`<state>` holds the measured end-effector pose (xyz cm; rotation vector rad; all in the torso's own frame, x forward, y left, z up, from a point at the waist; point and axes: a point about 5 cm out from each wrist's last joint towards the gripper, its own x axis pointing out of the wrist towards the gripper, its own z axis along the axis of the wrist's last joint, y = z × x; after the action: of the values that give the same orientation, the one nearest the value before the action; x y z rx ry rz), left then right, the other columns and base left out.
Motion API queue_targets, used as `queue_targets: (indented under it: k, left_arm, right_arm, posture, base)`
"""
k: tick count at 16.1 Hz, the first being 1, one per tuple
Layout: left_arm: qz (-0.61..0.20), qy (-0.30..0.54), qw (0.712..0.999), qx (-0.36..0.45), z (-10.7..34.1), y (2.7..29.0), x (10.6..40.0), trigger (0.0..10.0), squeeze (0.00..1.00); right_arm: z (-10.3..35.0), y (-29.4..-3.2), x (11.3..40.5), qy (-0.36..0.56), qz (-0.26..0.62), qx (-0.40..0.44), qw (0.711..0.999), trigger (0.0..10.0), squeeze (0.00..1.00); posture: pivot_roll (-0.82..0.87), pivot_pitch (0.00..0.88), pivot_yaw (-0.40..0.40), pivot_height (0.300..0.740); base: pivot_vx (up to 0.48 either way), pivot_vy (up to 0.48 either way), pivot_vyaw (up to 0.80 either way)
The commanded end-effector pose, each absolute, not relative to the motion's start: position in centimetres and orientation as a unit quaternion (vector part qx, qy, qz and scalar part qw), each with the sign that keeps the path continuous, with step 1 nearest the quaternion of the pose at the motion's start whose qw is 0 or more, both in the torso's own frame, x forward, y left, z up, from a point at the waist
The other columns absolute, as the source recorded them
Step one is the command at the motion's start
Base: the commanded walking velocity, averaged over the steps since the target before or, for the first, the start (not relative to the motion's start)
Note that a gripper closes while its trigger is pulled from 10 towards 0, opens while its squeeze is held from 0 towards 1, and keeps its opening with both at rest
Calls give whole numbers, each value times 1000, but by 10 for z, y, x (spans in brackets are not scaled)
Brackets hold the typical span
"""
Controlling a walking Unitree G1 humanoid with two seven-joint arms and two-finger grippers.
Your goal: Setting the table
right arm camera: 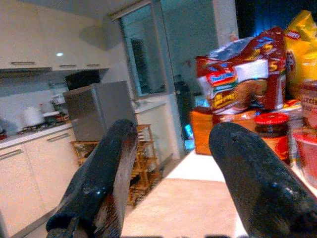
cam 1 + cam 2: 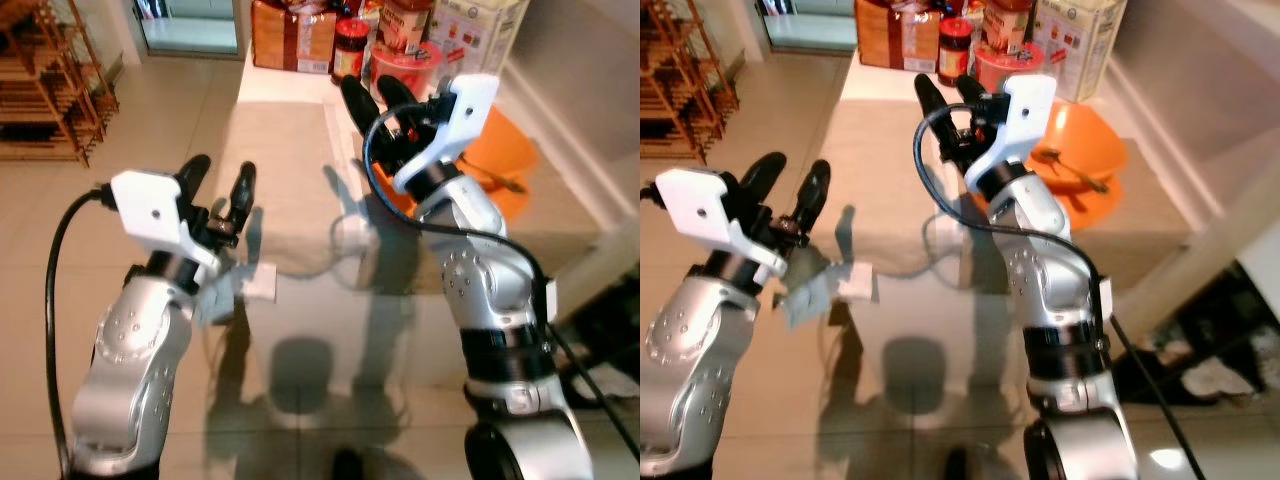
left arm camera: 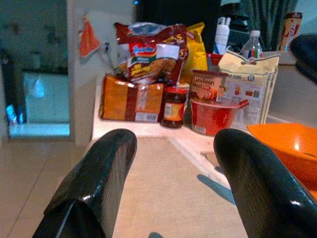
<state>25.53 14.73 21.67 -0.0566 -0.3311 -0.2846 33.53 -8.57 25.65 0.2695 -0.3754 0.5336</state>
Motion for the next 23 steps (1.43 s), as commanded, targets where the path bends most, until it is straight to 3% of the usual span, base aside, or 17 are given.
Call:
queue_targets:
  k: [1, 8, 14, 20, 23]
  left_arm:
    - [-152, -177, 972, -26, 221, 145, 253, 10000, 0]
    - [-170, -169, 971, -18, 219, 138, 253, 10000, 0]
    - [-156, -177, 972, 3, 221, 140, 253, 10000, 0]
    - [-133, -180, 975, 6, 223, 146, 253, 10000, 0]
    - [-122, -179, 976, 1, 222, 146, 254, 10000, 0]
  right_arm:
    - [266, -88, 335, -196, 257, 126, 938, 10000, 0]
    - [302, -91, 329, -236, 238, 82, 939, 10000, 0]
    - [307, -107, 348, -160, 133, -29, 978, 10000, 0]
    - [280, -87, 352, -57, 178, -38, 982, 10000, 0]
    - [287, -79, 350, -52, 201, -22, 978, 10000, 0]
  posture:
    - [-43, 109, -13, 740]
    - [-52, 113, -13, 740]
    - [-57, 113, -25, 740]
    - [-54, 119, -29, 740]
    - [-57, 118, -29, 740]
  base:
    - [480, 0, 0]
    - [0, 0, -800]
    - [0, 0, -504]
    - [0, -452, 0]
    - [0, -299, 0]
